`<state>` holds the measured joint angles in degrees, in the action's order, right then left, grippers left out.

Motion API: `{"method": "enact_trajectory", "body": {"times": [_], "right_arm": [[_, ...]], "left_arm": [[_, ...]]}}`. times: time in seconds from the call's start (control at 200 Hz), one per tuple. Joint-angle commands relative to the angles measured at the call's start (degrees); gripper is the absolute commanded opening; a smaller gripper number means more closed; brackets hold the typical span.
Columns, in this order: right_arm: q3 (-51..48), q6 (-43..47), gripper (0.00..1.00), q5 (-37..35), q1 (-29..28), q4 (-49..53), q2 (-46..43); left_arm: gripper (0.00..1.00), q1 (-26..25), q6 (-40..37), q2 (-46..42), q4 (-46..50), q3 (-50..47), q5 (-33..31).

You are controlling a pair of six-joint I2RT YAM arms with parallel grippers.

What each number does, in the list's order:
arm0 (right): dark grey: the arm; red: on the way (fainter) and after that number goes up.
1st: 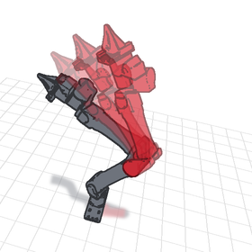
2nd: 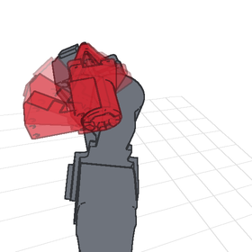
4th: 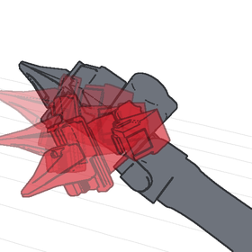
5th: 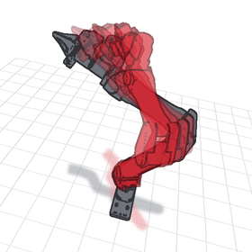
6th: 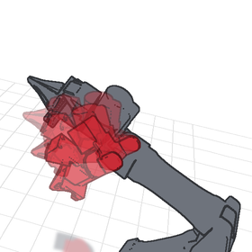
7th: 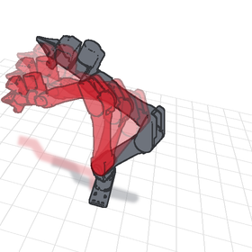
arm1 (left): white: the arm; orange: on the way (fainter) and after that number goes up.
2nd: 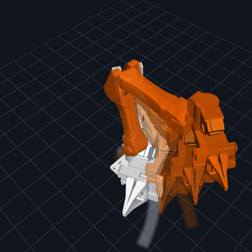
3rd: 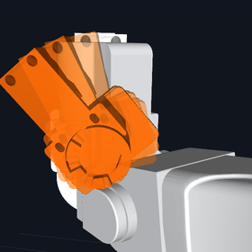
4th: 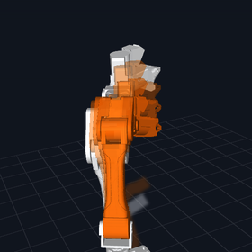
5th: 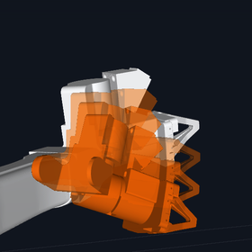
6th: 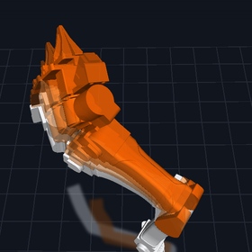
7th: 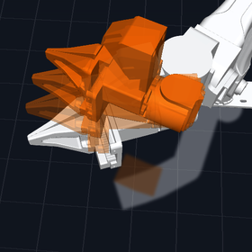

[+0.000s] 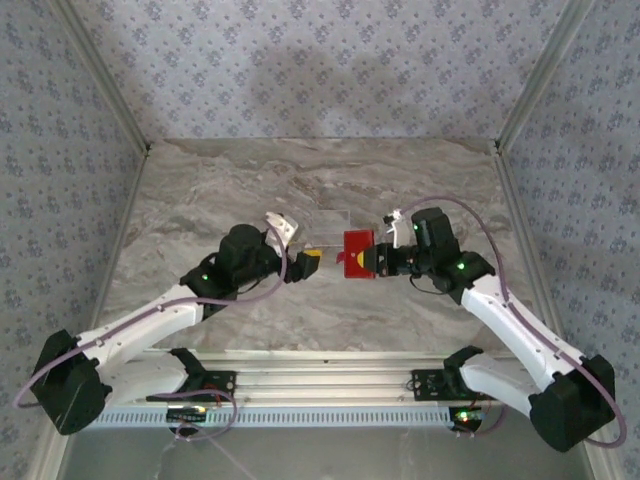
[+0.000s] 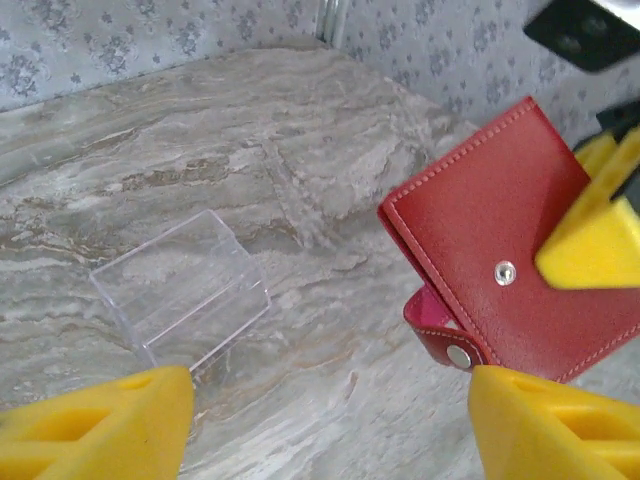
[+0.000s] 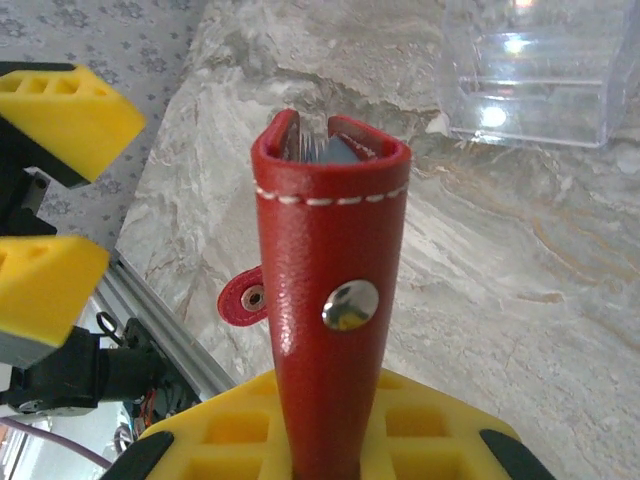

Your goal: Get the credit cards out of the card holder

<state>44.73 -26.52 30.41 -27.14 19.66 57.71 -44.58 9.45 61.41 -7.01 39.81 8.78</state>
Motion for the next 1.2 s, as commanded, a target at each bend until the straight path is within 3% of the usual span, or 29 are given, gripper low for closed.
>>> {"method": "enact_trajectory", "body": {"times": [0.0, 0.405, 0.53, 0.79, 1.199], "right_arm": [[-2.0, 2.7, 0.1, 1.7, -0.2, -8.3, -2.6], [-3.6, 1.5, 0.1, 6.2, -1.5, -14.5, -5.1], [-3.4, 2.1, 0.1, 7.6, -1.5, -13.5, -6.0], [-3.2, 2.5, 0.1, 8.4, -1.4, -12.9, -8.3], [-2.1, 0.9, 0.1, 12.7, -1.2, -16.3, -10.3]], "left_arm": [[0.78, 0.5, 10.1, 0.2, -1.8, 2.7, 5.7], [0.84, 0.5, 13.4, 10.2, -1.6, 8.7, 19.4], [0.79, 0.5, 13.0, 11.2, -2.2, 9.4, 21.8], [0.54, 1.7, 13.1, 8.6, -4.2, 7.5, 21.9], [0.39, 3.2, 13.5, 5.2, -4.6, 6.6, 24.0]]}}
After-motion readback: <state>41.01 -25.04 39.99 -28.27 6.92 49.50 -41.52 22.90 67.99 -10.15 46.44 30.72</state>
